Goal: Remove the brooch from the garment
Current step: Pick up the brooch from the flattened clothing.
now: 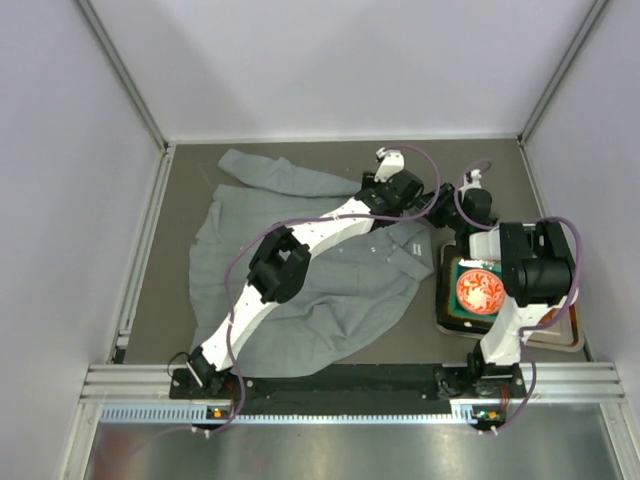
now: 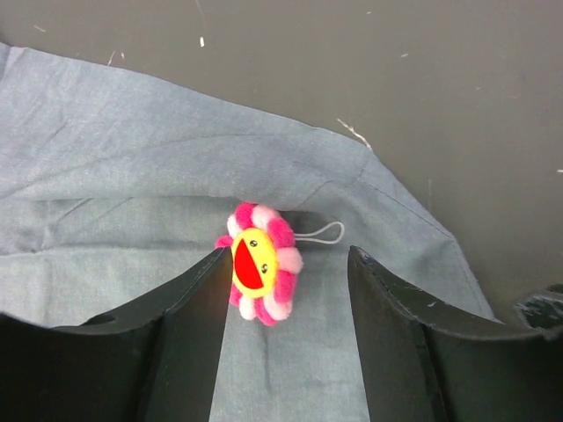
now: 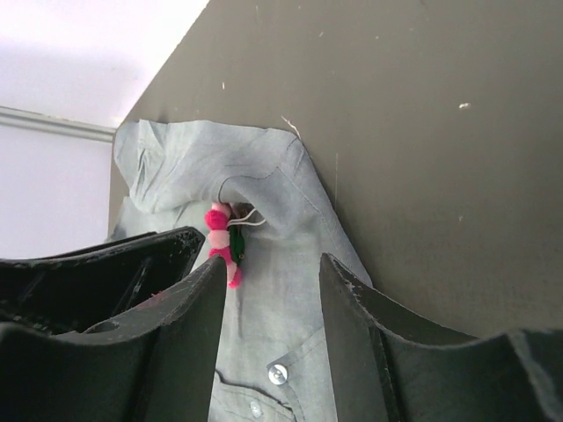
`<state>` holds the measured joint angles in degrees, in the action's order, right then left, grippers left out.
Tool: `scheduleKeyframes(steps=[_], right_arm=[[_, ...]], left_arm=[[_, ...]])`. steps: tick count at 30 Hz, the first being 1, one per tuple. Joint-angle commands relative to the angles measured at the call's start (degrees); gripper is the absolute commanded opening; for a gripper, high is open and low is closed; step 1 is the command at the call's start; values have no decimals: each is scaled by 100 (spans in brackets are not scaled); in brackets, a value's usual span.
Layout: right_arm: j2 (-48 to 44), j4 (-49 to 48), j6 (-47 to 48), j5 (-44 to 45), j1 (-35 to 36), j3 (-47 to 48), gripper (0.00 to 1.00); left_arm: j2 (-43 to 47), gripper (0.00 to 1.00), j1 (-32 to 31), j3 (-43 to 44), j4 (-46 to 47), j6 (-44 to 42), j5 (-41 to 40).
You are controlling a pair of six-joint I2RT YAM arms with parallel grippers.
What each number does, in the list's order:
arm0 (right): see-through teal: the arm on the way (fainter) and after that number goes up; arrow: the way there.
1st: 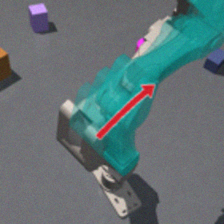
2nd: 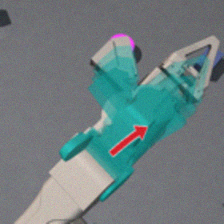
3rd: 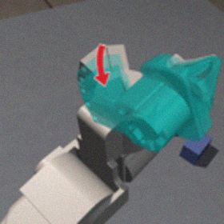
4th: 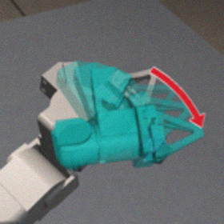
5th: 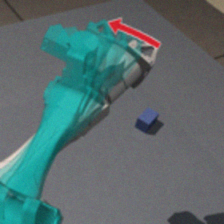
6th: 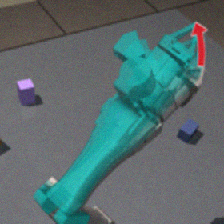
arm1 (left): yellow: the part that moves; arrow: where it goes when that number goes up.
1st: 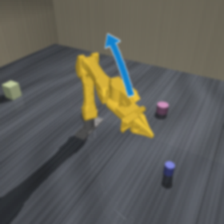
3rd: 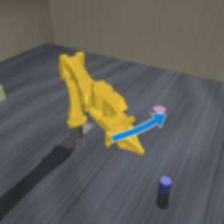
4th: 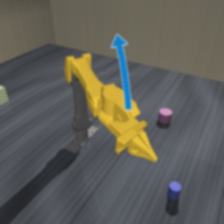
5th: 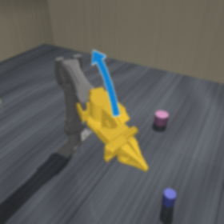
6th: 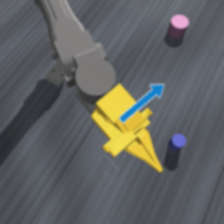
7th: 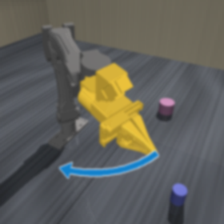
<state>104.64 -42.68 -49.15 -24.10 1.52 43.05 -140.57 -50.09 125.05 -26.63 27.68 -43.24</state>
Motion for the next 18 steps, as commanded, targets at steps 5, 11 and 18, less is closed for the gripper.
scheduleKeyframes(steps=[5,11,18], right_arm=[[-58,-514,-86,-139,-108,-33,47],[-14,-558,-95,-165,-108,-24,47],[188,-803,-306,-280,-91,2,46]], left_arm=[[-198,55,78,274,-202,62,-360],[-295,50,95,291,-35,62,-264],[-436,43,104,335,9,44,-202]])
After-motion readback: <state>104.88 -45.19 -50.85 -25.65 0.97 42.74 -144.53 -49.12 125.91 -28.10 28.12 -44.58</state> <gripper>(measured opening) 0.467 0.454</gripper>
